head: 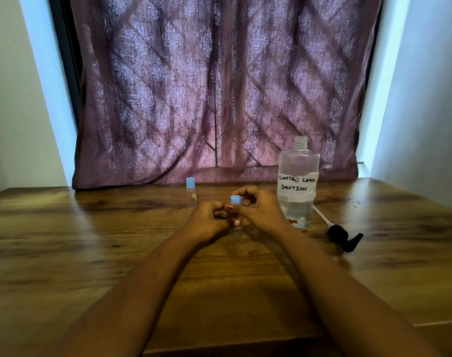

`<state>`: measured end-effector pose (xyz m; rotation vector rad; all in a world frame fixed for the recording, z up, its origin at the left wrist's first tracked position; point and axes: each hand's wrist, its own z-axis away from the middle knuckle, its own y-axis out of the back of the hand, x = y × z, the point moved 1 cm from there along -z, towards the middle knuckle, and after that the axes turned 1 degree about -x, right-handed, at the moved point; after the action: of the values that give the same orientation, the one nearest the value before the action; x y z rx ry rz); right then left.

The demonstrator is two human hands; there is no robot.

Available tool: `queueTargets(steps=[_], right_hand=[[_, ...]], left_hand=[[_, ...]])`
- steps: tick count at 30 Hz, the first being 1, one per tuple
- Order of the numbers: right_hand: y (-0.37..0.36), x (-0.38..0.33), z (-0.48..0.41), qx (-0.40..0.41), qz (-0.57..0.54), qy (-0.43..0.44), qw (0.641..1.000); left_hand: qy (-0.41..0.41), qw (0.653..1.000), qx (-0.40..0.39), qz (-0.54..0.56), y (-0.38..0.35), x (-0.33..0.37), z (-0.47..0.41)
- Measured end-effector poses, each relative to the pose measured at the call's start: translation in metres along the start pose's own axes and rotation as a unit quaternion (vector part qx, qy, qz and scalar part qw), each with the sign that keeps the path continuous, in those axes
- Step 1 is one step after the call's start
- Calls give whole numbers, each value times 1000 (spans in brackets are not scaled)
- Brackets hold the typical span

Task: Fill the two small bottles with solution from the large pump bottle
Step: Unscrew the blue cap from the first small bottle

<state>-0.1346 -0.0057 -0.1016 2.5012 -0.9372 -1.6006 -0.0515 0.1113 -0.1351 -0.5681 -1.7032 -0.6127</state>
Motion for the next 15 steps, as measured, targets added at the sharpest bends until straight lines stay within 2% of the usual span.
queueTargets(steps=[10,12,15], right_hand=[[12,-5,2,-106,-62,-22,992],[9,-6,5,-96,-85,-21,992],[2,-5,5,-44,-43,9,998]], left_hand=[[9,1000,2,-2,-1,2,2],[3,1000,-4,-1,-3,3,3],[-6,1000,0,-2,-3,3,2]])
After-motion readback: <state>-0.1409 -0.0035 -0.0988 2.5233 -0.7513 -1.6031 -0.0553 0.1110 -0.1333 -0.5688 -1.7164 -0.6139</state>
